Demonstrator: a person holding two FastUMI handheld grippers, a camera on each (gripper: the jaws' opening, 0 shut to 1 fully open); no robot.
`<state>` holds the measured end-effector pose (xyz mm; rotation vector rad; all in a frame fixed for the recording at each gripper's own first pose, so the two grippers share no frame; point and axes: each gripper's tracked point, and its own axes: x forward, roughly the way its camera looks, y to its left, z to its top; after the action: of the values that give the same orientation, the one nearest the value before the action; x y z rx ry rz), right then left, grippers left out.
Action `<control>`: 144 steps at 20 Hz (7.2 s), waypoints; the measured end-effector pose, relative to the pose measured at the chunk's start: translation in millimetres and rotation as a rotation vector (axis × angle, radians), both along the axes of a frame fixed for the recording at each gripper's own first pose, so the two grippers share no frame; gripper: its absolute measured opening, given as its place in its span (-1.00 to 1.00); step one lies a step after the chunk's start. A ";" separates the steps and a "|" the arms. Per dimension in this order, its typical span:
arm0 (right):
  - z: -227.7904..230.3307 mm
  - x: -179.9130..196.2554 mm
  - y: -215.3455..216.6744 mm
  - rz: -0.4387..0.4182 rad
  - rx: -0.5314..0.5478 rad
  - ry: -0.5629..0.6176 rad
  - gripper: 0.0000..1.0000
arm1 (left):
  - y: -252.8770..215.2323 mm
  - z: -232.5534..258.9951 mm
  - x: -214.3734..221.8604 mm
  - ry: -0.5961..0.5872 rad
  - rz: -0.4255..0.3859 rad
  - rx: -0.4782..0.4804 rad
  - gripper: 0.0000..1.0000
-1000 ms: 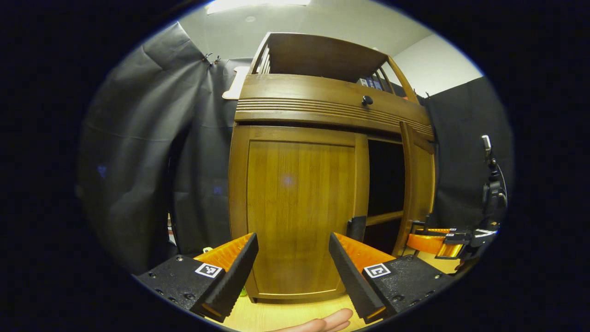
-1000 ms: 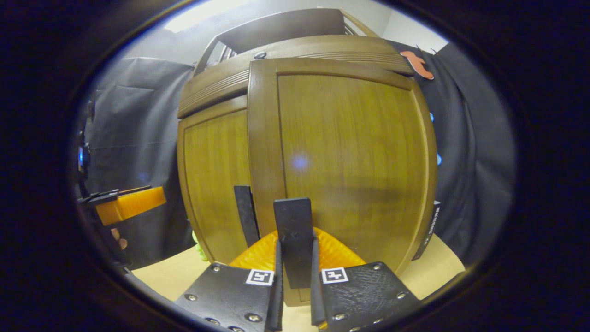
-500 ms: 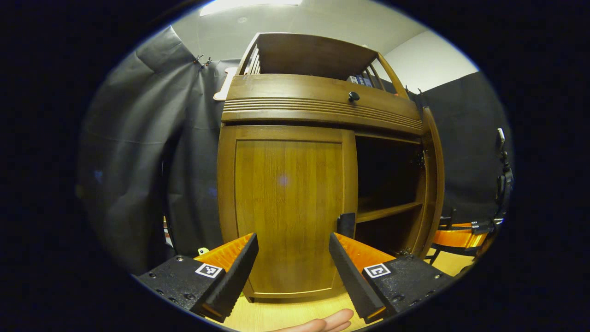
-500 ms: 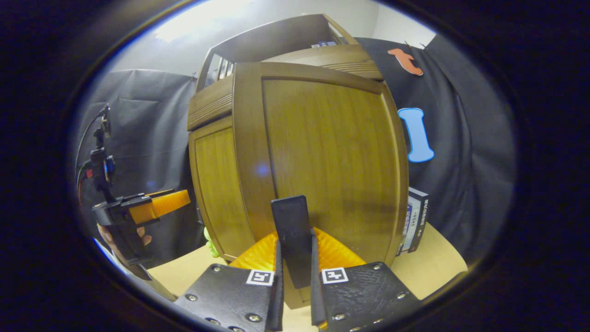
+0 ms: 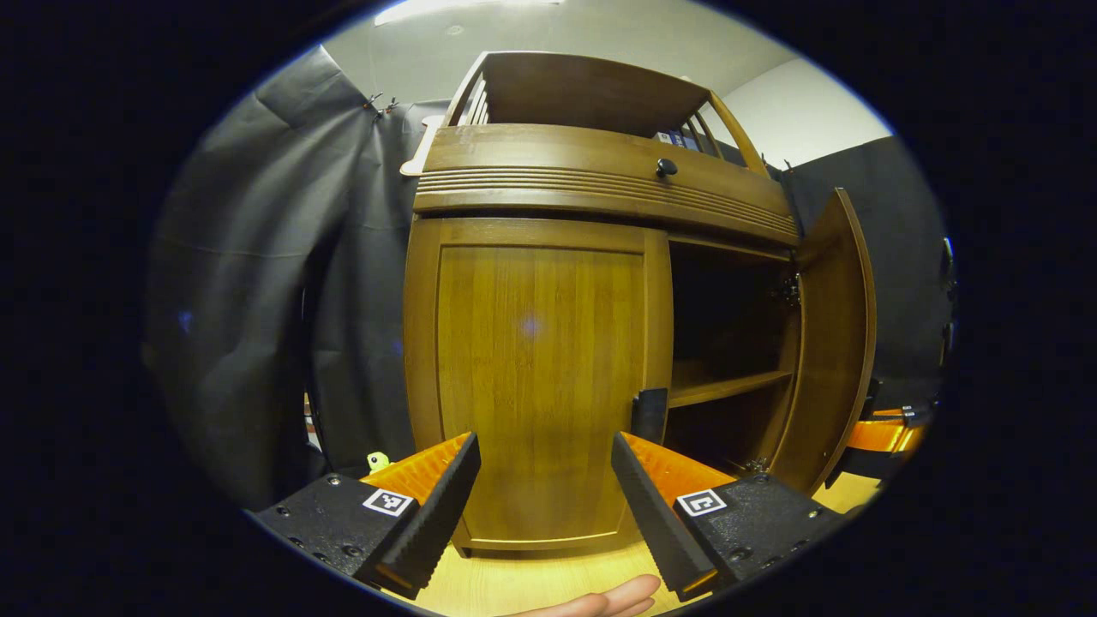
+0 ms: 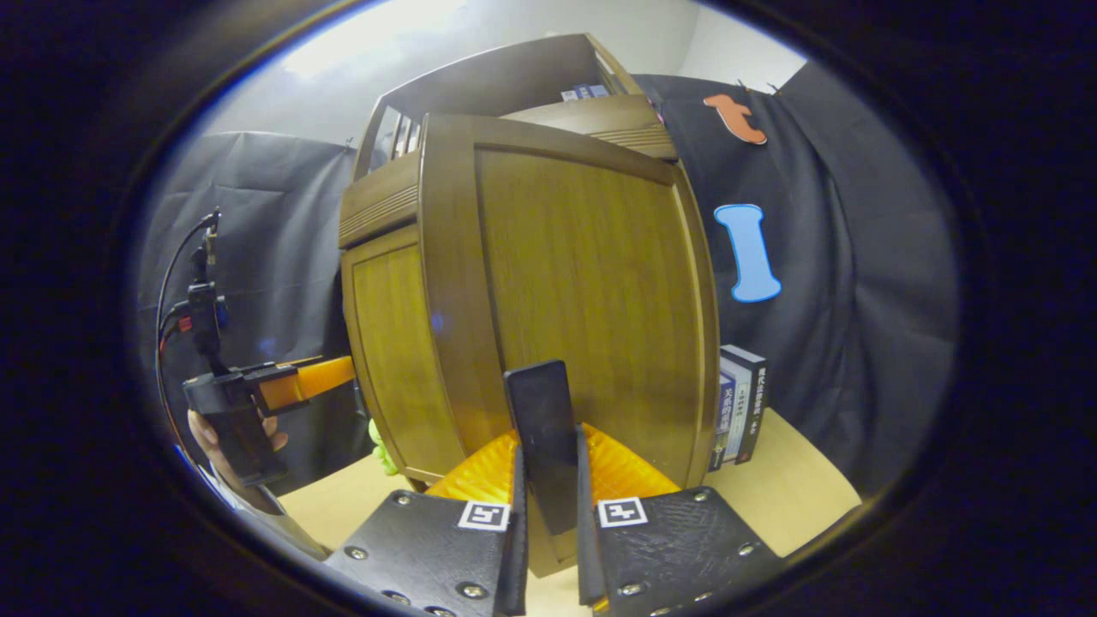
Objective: Open the right door of the double-door shoe cabinet with the right hand, and open the left door with the left hand.
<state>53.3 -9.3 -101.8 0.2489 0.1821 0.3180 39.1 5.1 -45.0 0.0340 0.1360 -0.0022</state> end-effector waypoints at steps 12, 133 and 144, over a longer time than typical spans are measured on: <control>2.7 -27.9 -83.4 -0.160 -0.056 0.013 -0.55 | -3.5 -1.3 0.0 -0.003 -0.013 0.002 0.92; 21.8 -229.4 15.6 -0.204 -0.058 -0.171 0.87 | 20.5 -42.8 73.4 -0.037 -0.170 -0.023 -0.28; 8.1 -230.5 30.3 -0.177 -0.089 -0.161 0.97 | 41.2 -46.5 55.9 -0.008 -0.047 -0.040 0.31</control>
<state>-177.2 21.0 -93.6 0.1488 0.0146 0.1523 94.9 46.4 -91.5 -0.0031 0.1269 -0.0515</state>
